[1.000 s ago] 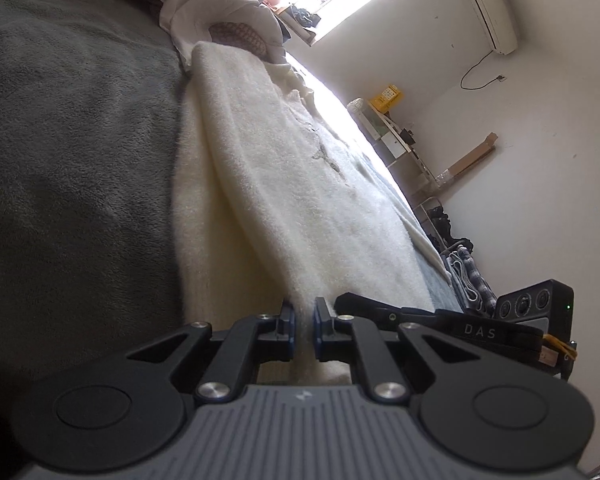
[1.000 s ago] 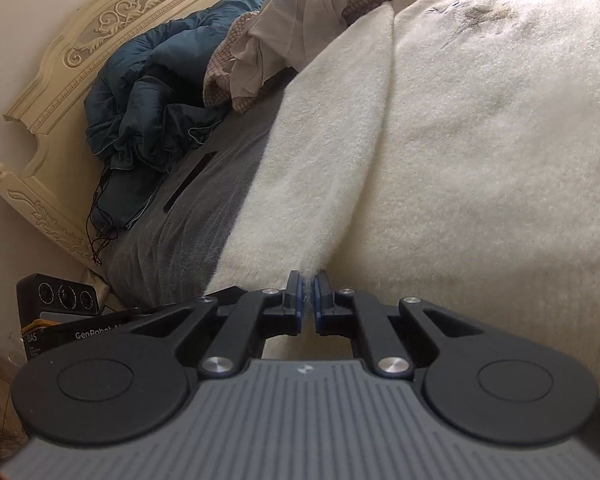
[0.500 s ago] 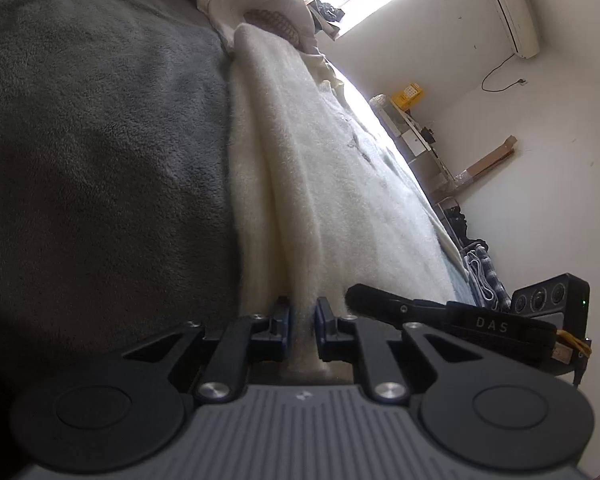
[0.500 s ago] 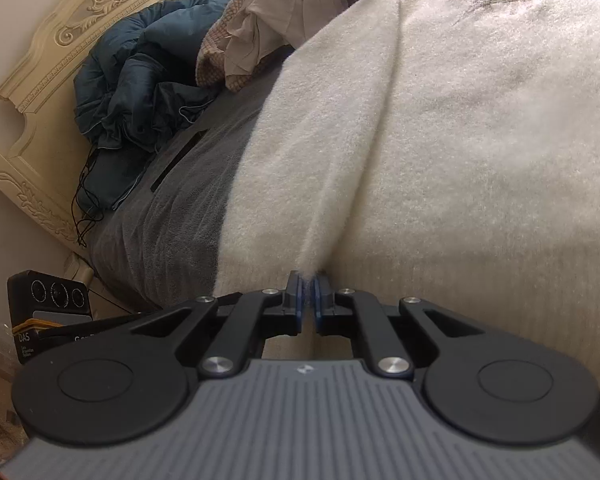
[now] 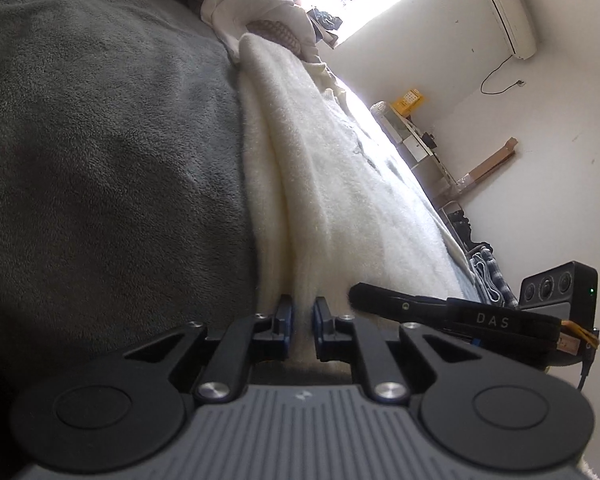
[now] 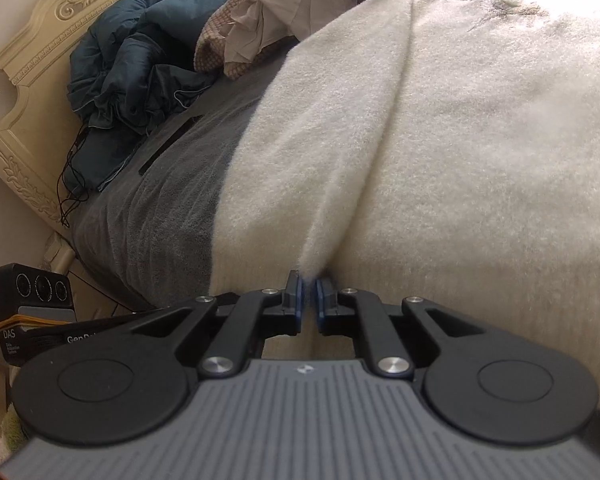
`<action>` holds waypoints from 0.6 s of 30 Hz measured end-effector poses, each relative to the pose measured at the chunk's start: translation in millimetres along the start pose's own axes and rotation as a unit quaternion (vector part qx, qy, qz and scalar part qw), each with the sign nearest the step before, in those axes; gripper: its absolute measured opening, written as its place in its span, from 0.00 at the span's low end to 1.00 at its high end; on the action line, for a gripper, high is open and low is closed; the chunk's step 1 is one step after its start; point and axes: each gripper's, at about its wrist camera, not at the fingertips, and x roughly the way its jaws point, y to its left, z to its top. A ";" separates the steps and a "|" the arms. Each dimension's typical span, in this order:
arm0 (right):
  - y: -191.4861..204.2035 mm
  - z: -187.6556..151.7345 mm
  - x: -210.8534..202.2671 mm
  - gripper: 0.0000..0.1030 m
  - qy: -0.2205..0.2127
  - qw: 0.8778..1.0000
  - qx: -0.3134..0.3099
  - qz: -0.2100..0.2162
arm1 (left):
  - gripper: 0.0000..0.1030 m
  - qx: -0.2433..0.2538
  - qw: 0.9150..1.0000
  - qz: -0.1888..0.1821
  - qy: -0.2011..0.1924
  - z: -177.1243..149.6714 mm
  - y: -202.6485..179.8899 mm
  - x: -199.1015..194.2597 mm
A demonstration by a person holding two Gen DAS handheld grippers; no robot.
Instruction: Fold clothes
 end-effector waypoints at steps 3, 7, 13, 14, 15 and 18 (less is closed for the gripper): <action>-6.0 12.2 -10.5 0.19 0.006 1.000 0.007 0.010 | 0.37 -0.004 1.000 -0.021 -0.007 8.7 2.3 -8.7; -17.8 49.0 -26.0 0.37 -0.021 1.000 0.016 0.001 | 0.42 0.002 0.999 -0.037 -0.038 36.1 2.6 -17.2; -41.1 137.6 -9.0 0.42 -0.066 0.997 0.037 -0.015 | 0.47 0.025 0.996 -0.020 -0.081 100.1 -1.0 10.7; -46.7 154.7 -0.1 0.42 -0.071 0.996 0.039 -0.022 | 0.47 0.027 0.996 -0.007 -0.087 111.3 -2.0 21.5; -52.8 171.8 10.4 0.42 -0.075 0.996 0.044 -0.025 | 0.47 0.027 0.995 0.002 -0.092 122.1 -1.9 32.2; -76.6 219.8 45.0 0.42 -0.077 0.994 0.069 -0.023 | 0.47 0.016 0.995 0.019 -0.092 151.5 5.1 63.2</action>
